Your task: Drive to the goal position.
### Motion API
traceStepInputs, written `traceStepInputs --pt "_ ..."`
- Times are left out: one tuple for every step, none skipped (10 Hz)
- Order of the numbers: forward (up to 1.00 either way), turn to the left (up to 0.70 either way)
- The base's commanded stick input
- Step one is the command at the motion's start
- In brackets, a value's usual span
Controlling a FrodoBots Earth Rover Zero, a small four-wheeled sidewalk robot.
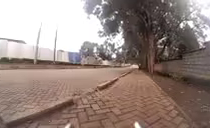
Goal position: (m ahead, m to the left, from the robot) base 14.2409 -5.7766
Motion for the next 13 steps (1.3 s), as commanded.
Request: traceStepInputs --pt "0.50 -0.50" --pt "0.50 -0.50" --pt "0.50 -0.50" --pt "0.50 -0.50" --pt "0.50 -0.50" --pt "0.50 -0.50" --pt "0.50 -0.50" --pt "0.50 -0.50" --pt "0.50 -0.50" --pt "0.50 -0.50" --pt "0.50 -0.50" --pt "0.50 -0.50" --pt "0.50 -0.50"
